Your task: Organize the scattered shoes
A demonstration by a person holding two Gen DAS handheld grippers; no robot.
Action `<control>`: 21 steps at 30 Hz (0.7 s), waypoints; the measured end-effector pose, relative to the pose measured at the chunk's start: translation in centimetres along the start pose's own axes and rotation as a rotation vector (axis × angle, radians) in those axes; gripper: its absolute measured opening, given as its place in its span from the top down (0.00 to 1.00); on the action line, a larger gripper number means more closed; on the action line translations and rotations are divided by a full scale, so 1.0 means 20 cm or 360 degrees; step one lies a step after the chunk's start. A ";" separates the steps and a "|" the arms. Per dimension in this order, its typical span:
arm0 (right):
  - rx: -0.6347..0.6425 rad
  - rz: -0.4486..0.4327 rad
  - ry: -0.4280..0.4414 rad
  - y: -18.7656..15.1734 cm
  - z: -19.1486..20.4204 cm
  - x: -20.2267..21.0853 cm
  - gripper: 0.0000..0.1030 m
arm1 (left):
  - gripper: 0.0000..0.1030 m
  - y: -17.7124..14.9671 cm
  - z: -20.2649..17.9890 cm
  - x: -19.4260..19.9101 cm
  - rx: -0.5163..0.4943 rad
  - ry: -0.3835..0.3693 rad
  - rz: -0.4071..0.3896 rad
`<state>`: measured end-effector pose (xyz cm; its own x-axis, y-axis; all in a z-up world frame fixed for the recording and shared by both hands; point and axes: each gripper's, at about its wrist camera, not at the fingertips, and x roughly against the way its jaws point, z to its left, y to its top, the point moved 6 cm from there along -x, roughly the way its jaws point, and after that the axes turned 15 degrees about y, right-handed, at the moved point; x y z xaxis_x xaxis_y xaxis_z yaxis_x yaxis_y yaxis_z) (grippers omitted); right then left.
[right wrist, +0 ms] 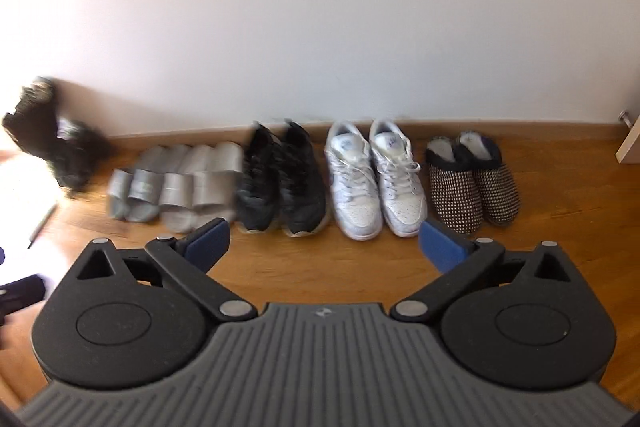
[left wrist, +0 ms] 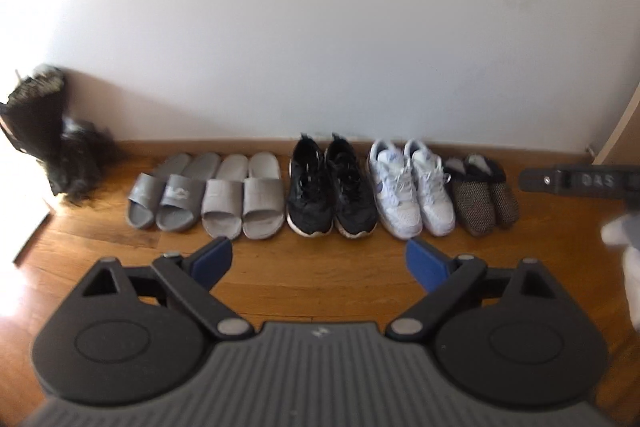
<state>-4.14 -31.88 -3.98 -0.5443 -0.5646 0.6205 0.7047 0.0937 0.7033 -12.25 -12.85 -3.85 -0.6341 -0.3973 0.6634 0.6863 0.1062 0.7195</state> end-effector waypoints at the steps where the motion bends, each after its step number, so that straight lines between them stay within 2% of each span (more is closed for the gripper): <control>1: 0.0052 -0.0019 0.0000 -0.01 0.07 0.10 0.01 | 0.02 0.01 -0.01 0.07 -0.0030 -0.0007 -0.0003; 3: 0.0123 -0.0095 -0.0022 -0.05 0.18 0.28 0.01 | 0.00 -0.02 0.00 0.30 0.0031 -0.0044 -0.0052; 5: 0.0132 -0.0193 -0.0027 -0.13 0.24 0.46 0.01 | 0.00 -0.06 0.01 0.42 0.0094 -0.0088 -0.0076; 7: 0.0119 -0.0239 -0.0029 -0.22 0.25 0.59 0.01 | 0.00 -0.12 0.00 0.49 0.0130 -0.0121 -0.0086; 9: 0.0109 -0.0246 -0.0049 -0.30 0.24 0.65 0.01 | 0.00 -0.18 0.00 0.51 0.0141 -0.0088 -0.0114; 12: 0.0024 -0.0154 -0.0075 -0.39 0.20 0.63 0.01 | 0.00 -0.22 0.00 0.49 0.0120 0.0028 -0.0182; 14: -0.0011 -0.0160 -0.0128 -0.43 0.19 0.63 0.01 | 0.00 -0.24 -0.01 0.46 0.0088 0.0080 -0.0215; 17: -0.0017 -0.0148 -0.0134 -0.45 0.19 0.61 0.01 | 0.00 -0.27 0.00 0.44 0.0092 0.0079 -0.0220; 21: -0.0014 -0.0209 -0.0154 -0.43 0.19 0.61 0.01 | 0.00 -0.29 -0.01 0.43 0.0111 0.0060 -0.0211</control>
<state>-18.62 -36.40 -1.09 -0.6729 -0.4900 0.5541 0.6283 0.0166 0.7778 -21.70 -17.09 -2.39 -0.7028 -0.4459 0.5543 0.5701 0.1130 0.8137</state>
